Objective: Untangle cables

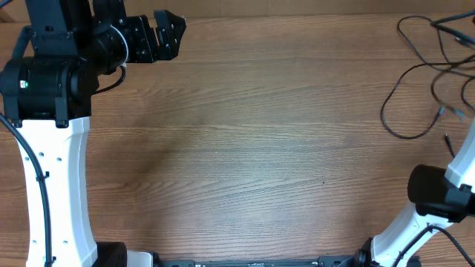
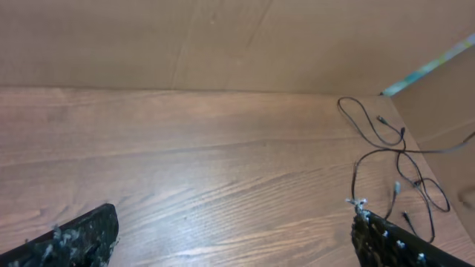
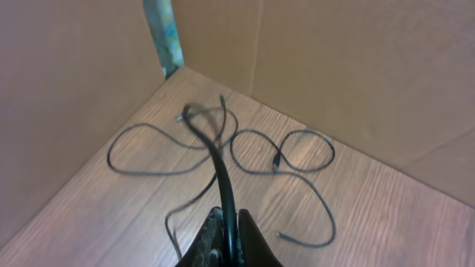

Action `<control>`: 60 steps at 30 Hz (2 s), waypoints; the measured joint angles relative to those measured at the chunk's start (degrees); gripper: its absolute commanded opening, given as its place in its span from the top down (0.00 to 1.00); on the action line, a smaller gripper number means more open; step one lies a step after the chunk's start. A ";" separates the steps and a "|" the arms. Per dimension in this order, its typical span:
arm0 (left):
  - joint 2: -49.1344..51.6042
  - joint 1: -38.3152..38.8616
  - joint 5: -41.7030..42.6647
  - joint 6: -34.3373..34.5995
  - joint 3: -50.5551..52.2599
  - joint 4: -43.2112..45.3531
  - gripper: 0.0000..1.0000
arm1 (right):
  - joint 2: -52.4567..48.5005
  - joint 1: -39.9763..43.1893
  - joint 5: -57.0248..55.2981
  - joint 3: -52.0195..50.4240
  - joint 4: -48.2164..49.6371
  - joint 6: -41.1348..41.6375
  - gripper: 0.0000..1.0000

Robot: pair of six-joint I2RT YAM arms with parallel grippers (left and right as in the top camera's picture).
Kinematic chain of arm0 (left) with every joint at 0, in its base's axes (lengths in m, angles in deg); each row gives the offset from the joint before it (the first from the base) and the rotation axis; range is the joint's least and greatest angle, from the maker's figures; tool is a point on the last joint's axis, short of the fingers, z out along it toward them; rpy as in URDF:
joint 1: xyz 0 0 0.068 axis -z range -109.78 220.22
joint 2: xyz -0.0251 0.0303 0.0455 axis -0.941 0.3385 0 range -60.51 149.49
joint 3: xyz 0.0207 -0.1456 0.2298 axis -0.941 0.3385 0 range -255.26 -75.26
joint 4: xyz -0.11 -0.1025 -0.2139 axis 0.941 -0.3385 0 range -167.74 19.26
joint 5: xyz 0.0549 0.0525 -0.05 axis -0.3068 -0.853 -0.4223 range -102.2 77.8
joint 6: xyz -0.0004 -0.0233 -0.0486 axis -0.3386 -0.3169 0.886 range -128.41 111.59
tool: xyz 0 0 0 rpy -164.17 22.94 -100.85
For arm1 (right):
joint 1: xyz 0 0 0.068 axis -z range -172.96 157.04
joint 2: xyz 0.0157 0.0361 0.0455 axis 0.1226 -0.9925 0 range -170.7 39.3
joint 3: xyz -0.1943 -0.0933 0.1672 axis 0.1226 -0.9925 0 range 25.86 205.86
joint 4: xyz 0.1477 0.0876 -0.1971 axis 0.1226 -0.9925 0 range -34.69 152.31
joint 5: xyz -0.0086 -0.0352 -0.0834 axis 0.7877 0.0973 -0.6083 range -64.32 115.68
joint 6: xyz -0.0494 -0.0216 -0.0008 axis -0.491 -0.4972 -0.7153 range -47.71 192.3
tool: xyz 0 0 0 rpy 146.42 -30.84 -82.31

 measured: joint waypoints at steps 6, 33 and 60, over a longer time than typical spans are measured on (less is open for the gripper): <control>0.00 0.44 0.00 -0.07 0.00 -1.38 0.00 | -0.02 6.91 0.02 0.83 6.08 -3.67 0.96; 0.00 3.43 0.02 -0.44 0.00 -3.37 0.00 | 18.08 24.17 23.06 15.98 15.19 -13.22 0.96; 0.00 3.43 -0.50 -1.77 0.02 -8.96 0.01 | 13.94 18.95 35.43 -7.93 28.35 -11.04 0.96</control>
